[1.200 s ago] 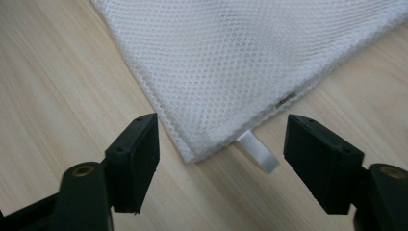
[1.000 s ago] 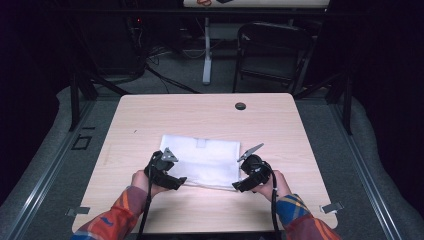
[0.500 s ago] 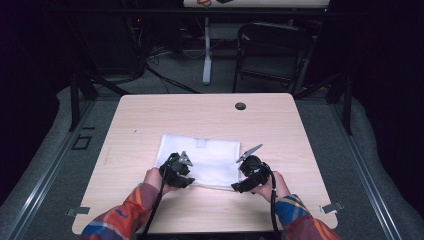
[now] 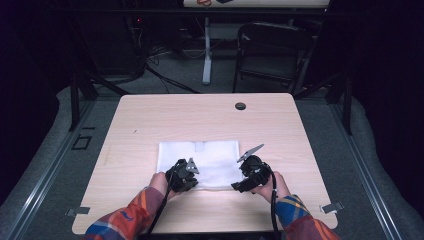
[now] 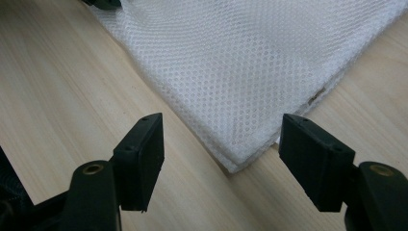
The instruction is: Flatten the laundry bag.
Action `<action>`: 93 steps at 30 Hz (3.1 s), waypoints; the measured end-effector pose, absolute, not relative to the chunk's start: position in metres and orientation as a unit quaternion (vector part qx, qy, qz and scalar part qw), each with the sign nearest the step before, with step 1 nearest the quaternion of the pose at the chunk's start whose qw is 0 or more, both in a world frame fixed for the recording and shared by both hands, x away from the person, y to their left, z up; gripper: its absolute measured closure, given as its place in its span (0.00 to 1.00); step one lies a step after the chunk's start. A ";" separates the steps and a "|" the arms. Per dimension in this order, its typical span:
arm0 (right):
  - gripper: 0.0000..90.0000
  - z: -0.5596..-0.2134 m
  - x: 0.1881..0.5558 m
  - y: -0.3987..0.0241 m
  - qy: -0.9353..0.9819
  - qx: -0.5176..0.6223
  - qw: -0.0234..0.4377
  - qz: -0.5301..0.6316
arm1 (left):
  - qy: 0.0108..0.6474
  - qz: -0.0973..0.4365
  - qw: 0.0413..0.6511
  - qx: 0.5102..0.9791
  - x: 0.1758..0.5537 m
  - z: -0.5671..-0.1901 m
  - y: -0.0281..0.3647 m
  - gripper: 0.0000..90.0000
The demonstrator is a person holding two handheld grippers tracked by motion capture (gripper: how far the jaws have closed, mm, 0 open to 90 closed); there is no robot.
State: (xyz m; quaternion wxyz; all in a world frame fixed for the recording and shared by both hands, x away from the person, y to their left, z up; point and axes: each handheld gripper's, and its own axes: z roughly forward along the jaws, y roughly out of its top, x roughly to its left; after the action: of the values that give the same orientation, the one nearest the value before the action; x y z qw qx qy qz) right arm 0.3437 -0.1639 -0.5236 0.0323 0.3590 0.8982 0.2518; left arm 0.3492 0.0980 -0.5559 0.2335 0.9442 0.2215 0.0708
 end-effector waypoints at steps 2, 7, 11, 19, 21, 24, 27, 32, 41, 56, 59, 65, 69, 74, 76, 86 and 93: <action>0.38 -0.523 0.343 -0.163 0.898 0.359 0.034 0.252 | 0.219 0.072 0.235 0.944 0.349 -0.555 0.099 0.97; 0.48 -0.520 0.339 -0.161 0.900 0.348 0.037 0.259 | 0.222 0.077 0.239 0.942 0.348 -0.553 0.099 0.97; 0.58 -0.518 0.334 -0.156 0.901 0.338 0.042 0.269 | 0.226 0.086 0.250 0.938 0.347 -0.548 0.100 0.97; 0.86 -0.516 0.323 -0.142 0.911 0.296 0.058 0.282 | 0.233 0.107 0.268 0.929 0.345 -0.539 0.102 0.97; 0.92 -0.518 0.319 -0.136 0.913 0.291 0.060 0.281 | 0.237 0.109 0.272 0.926 0.345 -0.538 0.103 0.97; 0.98 -0.524 0.317 -0.126 0.917 0.281 0.067 0.277 | 0.239 0.114 0.278 0.923 0.345 -0.535 0.103 0.97; 1.00 -0.531 0.318 -0.118 0.922 0.269 0.080 0.267 | 0.242 0.116 0.281 0.921 0.344 -0.533 0.104 0.97; 1.00 -0.540 0.324 -0.108 0.920 0.269 0.102 0.266 | 0.241 0.120 0.284 0.920 0.344 -0.532 0.103 0.97; 1.00 -0.558 0.333 -0.101 0.922 0.271 0.120 0.251 | 0.244 0.123 0.287 0.918 0.344 -0.530 0.104 0.97; 1.00 -0.562 0.333 -0.101 0.922 0.270 0.120 0.249 | 0.264 0.123 0.294 0.910 0.344 -0.523 0.104 0.98; 1.00 -0.562 0.333 -0.102 0.923 0.270 0.117 0.248 | 0.267 0.126 0.296 0.909 0.346 -0.521 0.105 0.98; 1.00 -0.562 0.333 -0.103 0.923 0.269 0.113 0.250 | 0.272 0.122 0.299 0.906 0.349 -0.516 0.107 0.98; 1.00 -0.562 0.332 -0.103 0.925 0.267 0.109 0.248 | 0.277 0.120 0.300 0.905 0.349 -0.514 0.108 0.98; 1.00 -0.562 0.332 -0.103 0.926 0.263 0.108 0.247 | 0.281 0.118 0.299 0.904 0.347 -0.511 0.109 0.98; 1.00 -0.561 0.331 -0.103 0.927 0.262 0.105 0.247 | 0.283 0.116 0.298 0.904 0.347 -0.511 0.110 0.98; 1.00 -0.560 0.325 -0.103 0.934 0.248 0.093 0.242 | 0.292 0.104 0.301 0.902 0.346 -0.504 0.114 0.98; 1.00 -0.560 0.321 -0.105 0.937 0.241 0.088 0.238 | 0.295 0.104 0.301 0.901 0.348 -0.499 0.116 0.98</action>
State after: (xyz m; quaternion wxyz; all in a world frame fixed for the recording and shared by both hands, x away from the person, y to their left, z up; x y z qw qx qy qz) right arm 0.3206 -0.1054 -0.5597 0.0877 0.2411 0.9367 0.2384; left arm 0.3475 0.1159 -0.4994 0.3008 0.9010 0.2949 0.1042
